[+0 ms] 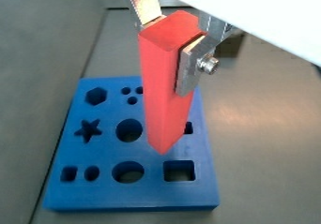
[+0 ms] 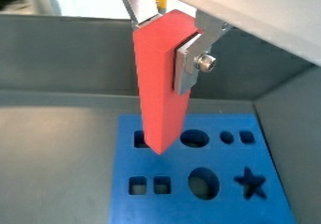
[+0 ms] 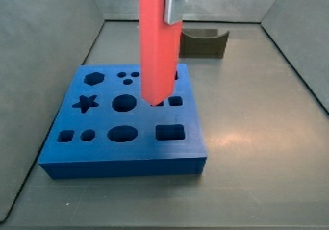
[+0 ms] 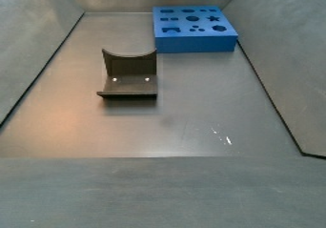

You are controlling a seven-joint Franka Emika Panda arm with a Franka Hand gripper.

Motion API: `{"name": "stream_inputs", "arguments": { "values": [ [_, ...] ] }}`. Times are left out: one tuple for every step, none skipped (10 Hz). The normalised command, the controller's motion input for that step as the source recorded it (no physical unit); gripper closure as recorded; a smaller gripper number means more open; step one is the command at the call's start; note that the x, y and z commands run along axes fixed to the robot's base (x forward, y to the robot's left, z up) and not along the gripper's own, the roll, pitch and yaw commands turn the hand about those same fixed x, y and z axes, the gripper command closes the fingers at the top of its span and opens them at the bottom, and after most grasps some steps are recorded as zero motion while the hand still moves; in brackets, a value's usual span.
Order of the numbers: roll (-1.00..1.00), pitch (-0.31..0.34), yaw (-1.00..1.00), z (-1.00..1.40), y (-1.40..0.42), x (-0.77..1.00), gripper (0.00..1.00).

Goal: Insert the rectangle object.

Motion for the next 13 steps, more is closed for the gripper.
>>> {"name": "stream_inputs", "arguments": {
  "values": [
    [0.00, 0.000, -1.00, -0.12, 0.00, 0.00, 1.00],
    [0.00, 0.006, -1.00, -0.03, 0.00, 0.00, 1.00],
    [0.00, 0.000, -1.00, -0.03, -0.01, 0.00, 1.00],
    [0.00, 0.000, -1.00, -0.04, 0.00, 0.00, 1.00],
    [0.00, 0.000, -1.00, -0.05, 0.00, 0.00, 1.00],
    [0.00, 0.000, -1.00, -0.04, 0.00, 0.00, 1.00],
    [0.00, 0.000, -1.00, -0.05, 0.00, 0.00, 1.00],
    [0.00, 0.011, -1.00, -0.09, -0.01, 0.00, 1.00],
    [0.00, 0.059, -1.00, -0.11, -0.03, 0.00, 1.00],
    [0.00, 0.109, -0.89, -0.09, -0.10, 0.00, 1.00],
    [0.01, 0.130, -0.37, -0.07, -0.27, 0.33, 1.00],
    [0.00, 0.074, -0.15, -0.03, -0.11, 0.21, 1.00],
    [0.08, 0.074, -0.13, -0.01, -0.04, 0.17, 1.00]
  ]
}}
